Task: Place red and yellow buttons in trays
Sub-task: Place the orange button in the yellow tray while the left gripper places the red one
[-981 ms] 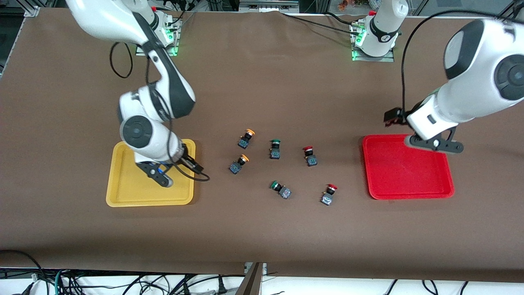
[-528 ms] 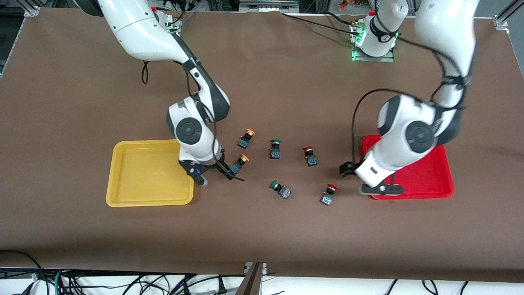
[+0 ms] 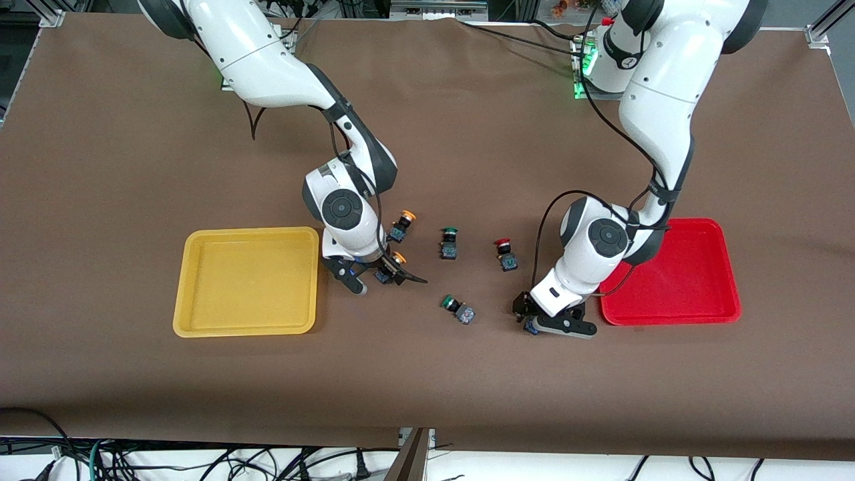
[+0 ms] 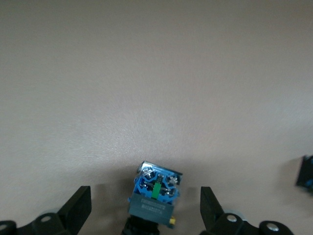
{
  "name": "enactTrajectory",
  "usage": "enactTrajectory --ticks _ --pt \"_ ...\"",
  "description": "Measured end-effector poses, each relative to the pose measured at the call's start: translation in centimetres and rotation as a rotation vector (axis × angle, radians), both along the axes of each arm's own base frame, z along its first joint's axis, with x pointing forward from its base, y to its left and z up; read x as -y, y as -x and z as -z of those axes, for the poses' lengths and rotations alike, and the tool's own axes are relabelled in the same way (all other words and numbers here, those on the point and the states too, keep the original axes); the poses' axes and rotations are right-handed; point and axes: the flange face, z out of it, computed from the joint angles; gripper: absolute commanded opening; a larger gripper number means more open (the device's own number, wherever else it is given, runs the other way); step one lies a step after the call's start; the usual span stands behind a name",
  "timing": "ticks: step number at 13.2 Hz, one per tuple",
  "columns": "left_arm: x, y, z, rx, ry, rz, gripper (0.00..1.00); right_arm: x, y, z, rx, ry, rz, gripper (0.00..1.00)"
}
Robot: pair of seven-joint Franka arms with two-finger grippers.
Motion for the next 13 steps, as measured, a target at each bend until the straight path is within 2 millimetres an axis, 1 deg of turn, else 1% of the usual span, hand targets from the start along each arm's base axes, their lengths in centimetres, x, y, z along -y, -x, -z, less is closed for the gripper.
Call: enactTrajectory --ticks 1,4,5,6,7,8,9,10,11,12,13 --pt "-0.1 0.1 0.6 0.001 -0.010 0.028 0.00 0.0 -0.1 0.0 0.005 -0.003 0.000 0.00" --pt "-0.5 -0.3 0.1 0.020 -0.023 0.059 0.00 0.1 -0.5 -0.4 0.034 0.018 -0.037 0.00" --pt "-0.6 -0.5 -0.3 0.022 -0.027 0.070 0.00 0.4 -1.0 -1.0 0.046 0.035 -0.061 0.00" --pt "-1.0 -0.7 -0.9 0.008 -0.039 0.086 0.00 1.7 -1.8 -1.8 0.031 0.065 -0.103 0.00" --pt "-2.0 -1.1 -2.0 -0.026 -0.058 0.103 0.00 4.0 -2.9 -3.3 0.000 0.097 -0.162 0.00" --pt "-3.6 -1.6 -3.8 -0.078 -0.082 0.123 0.00 7.2 -4.2 -5.1 -0.038 0.123 -0.232 0.00" --pt "-6.1 -1.9 -6.3 -0.148 -0.111 0.150 0.00 11.2 -5.5 -7.0 -0.083 0.140 -0.306 0.00" --pt "-9.3 -1.8 -9.1 -0.222 -0.137 0.186 0.00 15.3 -6.5 -8.5 -0.127 0.146 -0.376 0.00" --pt "-13.0 -1.5 -11.5 -0.287 -0.158 0.232 0.00 19.0 -7.1 -9.3 -0.170 0.147 -0.439 0.00" --pt "-17.1 -1.1 -12.7 -0.341 -0.179 0.280 0.00 22.6 -7.6 -9.2 -0.203 0.151 -0.489 0.00" --pt "-21.2 -0.6 -12.7 -0.382 -0.200 0.321 0.00 26.0 -7.9 -8.3 -0.228 0.158 -0.531 0.00"
